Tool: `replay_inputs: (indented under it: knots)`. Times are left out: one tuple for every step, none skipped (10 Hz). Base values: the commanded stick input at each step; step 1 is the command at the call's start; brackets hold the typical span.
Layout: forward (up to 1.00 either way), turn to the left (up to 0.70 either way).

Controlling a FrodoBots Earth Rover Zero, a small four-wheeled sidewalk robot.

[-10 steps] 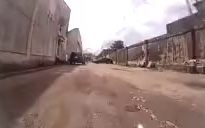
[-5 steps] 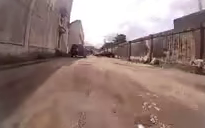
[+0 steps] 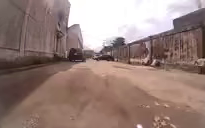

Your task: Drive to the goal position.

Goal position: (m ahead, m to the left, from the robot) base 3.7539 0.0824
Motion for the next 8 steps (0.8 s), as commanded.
replay_inputs:
  knots:
    - [0.70, 0.04]
    - [0.70, 0.04]
    - [0.70, 0.04]
    - [0.70, 0.04]
    - [0.70, 0.04]
    - [0.70, 0.04]
    - [0.70, 0.04]
    - [0.70, 0.04]
